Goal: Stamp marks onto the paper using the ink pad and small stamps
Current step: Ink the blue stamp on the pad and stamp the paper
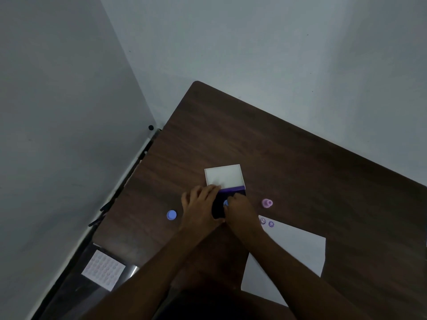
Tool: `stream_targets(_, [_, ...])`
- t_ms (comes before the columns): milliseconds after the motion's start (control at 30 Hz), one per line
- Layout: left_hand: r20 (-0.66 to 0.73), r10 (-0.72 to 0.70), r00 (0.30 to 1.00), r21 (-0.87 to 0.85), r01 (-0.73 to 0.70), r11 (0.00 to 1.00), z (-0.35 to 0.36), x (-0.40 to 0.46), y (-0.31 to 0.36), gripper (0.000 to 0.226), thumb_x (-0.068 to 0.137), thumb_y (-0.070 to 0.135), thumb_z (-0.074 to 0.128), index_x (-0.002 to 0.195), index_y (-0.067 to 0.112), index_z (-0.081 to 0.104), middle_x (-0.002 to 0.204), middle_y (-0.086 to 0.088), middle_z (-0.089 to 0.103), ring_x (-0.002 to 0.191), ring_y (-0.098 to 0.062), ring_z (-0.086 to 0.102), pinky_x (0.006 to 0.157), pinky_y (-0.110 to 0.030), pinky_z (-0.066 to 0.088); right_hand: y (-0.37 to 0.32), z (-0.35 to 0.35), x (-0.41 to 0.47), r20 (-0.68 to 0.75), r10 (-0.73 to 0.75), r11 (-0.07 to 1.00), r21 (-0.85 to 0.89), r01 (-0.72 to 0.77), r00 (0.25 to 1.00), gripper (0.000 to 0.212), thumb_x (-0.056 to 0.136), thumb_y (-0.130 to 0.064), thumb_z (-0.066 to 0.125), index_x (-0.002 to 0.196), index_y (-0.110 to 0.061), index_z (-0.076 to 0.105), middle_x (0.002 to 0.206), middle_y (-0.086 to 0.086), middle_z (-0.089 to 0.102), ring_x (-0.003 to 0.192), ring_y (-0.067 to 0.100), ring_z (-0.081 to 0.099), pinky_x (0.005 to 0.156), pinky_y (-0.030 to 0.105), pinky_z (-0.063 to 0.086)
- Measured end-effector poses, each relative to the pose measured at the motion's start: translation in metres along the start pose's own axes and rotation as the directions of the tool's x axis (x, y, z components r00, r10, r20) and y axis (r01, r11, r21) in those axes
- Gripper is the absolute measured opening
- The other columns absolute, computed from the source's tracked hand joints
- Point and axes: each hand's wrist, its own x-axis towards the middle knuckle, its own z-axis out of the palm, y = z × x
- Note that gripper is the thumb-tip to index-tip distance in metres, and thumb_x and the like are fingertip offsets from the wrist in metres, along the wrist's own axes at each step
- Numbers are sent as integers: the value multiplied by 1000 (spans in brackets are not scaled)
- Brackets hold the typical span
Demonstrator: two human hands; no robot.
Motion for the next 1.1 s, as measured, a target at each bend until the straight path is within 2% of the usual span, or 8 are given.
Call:
stream_targets(133, [8, 2, 1000, -21, -2, 1000, 1, 0, 1, 84, 68, 60, 65, 140, 33, 34, 146, 9, 39, 135, -18, 30, 109, -48, 20, 0, 14, -6, -127, -83, 996, -44, 78, 988, 60, 86, -23, 63, 138, -7, 36, 144, 17, 37, 132, 32, 37, 111, 42, 30])
stream_targets(433, [-5, -7, 1000, -66, 7, 998, -7, 1, 2, 77, 67, 55, 69, 136, 35, 42, 143, 10, 44, 131, -21, 32, 107, -46, 20, -7, 12, -17, -173, -98, 995, -40, 93, 980, 56, 89, -19, 60, 138, -5, 36, 145, 18, 35, 134, 33, 34, 111, 42, 29])
stream_targets(600, [-28, -21, 999, -75, 18, 997, -7, 0, 3, 75, 65, 56, 70, 132, 35, 45, 139, 11, 48, 125, -21, 36, 102, -43, 25, -4, 18, -23, -281, -137, 990, -17, 138, 950, 47, 91, -18, 57, 134, -5, 41, 142, 17, 40, 131, 30, 38, 111, 39, 32])
stream_targets(833, [-19, -24, 1000, -91, 22, 996, -9, 1, 4, 74, 67, 54, 71, 133, 35, 44, 140, 11, 47, 127, -22, 33, 103, -43, 24, -7, 13, -22, -226, -100, 995, 5, 104, 969, 54, 90, -18, 59, 137, -6, 37, 144, 17, 37, 133, 31, 36, 111, 40, 30])
stream_targets(1100, [-7, -37, 999, -108, 36, 993, -7, 2, 5, 75, 67, 54, 72, 133, 33, 44, 141, 9, 46, 128, -22, 33, 105, -43, 24, -6, 12, -22, -225, -82, 993, 59, 98, 971, 55, 91, -17, 58, 139, -5, 34, 146, 17, 35, 134, 31, 34, 112, 40, 29])
